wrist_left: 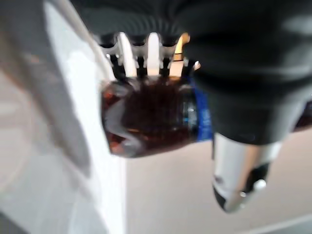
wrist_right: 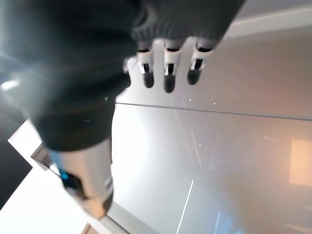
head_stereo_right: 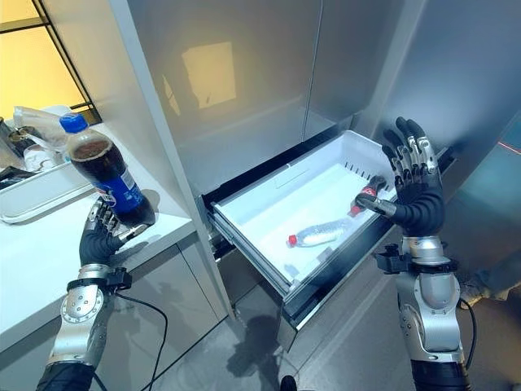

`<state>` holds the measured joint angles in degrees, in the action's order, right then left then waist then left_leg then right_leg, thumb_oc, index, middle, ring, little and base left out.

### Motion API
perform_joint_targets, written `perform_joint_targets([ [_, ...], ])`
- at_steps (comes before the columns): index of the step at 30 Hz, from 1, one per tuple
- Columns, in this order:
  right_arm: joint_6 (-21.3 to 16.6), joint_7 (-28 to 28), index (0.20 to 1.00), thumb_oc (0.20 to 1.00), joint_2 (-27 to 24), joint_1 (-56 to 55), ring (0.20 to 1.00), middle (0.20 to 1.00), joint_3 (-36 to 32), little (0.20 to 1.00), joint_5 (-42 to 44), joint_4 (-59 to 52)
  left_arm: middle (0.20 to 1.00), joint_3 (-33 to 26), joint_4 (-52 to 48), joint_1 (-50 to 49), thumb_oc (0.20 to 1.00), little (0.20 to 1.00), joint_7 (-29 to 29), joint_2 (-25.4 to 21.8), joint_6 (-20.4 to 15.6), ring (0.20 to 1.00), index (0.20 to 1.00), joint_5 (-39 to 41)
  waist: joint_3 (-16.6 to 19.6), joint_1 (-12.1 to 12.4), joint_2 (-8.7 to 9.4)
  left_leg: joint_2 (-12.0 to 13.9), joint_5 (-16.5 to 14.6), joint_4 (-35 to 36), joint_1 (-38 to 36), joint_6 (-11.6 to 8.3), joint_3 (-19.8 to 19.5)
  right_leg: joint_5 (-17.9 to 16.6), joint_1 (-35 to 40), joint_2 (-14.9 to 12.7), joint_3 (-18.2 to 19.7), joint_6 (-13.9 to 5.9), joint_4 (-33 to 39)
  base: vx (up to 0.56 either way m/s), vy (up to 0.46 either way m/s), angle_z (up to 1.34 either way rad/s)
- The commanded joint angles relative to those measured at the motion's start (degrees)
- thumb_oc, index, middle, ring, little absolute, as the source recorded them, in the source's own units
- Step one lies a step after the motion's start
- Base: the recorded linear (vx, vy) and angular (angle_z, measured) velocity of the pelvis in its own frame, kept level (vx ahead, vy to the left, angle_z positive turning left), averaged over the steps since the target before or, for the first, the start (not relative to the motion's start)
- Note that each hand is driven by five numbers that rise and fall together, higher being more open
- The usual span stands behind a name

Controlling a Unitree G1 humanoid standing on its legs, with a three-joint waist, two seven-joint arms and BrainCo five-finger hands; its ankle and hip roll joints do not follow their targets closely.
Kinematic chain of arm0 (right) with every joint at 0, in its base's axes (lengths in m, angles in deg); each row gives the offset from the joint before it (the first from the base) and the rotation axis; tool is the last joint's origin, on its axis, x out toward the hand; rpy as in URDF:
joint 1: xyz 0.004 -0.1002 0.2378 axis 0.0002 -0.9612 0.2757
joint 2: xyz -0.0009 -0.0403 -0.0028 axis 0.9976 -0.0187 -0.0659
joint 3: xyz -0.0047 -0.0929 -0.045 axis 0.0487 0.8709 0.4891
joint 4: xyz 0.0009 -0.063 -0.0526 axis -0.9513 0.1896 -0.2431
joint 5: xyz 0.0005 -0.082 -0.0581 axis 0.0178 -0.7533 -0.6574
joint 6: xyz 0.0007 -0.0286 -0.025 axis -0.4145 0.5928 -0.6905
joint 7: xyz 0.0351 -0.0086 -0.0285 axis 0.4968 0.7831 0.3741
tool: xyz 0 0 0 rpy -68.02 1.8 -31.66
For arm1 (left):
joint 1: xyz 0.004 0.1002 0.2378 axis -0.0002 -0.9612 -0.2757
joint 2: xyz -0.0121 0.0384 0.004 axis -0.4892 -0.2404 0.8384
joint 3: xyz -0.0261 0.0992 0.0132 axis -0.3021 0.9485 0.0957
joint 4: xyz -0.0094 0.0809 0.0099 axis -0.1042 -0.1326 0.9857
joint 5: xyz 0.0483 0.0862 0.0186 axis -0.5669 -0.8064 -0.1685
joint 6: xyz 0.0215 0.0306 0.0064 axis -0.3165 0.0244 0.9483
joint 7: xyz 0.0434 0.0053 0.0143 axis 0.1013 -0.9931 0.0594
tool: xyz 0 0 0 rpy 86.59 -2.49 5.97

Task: Take the drinks into the refrigerator

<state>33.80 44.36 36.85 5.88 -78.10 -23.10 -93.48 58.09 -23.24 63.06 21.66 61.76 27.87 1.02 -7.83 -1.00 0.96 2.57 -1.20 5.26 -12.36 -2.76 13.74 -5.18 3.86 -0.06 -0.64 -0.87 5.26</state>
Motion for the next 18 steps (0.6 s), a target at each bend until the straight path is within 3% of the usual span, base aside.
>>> perform_joint_targets([
  [1,-1.7,0.3,1.000,1.000,-0.9,1.5,1.000,1.000,-2.1,1.000,2.3,-4.8,1.000,0.7,4.3,6.3,1.000,1.000,2.1,-3.0,-1.5,1.000,1.000,-4.6,0.9,-0.5,1.14,-1.2,-4.2,-0.3,-1.5,1.21,-2.2,3.1,1.3,-3.0,-2.0,-5.35,-5.0,0.06,0.007,-0.07],
  [18,-0.8,2.0,1.000,1.000,-1.3,0.9,1.000,1.000,0.1,1.000,4.0,-5.1,1.000,3.2,9.9,13.5,1.000,1.000,4.7,-5.1,0.2,1.000,1.000,-7.9,1.7,-1.7,1.22,-1.1,-5.4,-0.3,-3.1,1.06,-1.3,3.8,2.3,-2.2,-1.2,-5.42,-5.0,0.01,0.001,-0.02],
])
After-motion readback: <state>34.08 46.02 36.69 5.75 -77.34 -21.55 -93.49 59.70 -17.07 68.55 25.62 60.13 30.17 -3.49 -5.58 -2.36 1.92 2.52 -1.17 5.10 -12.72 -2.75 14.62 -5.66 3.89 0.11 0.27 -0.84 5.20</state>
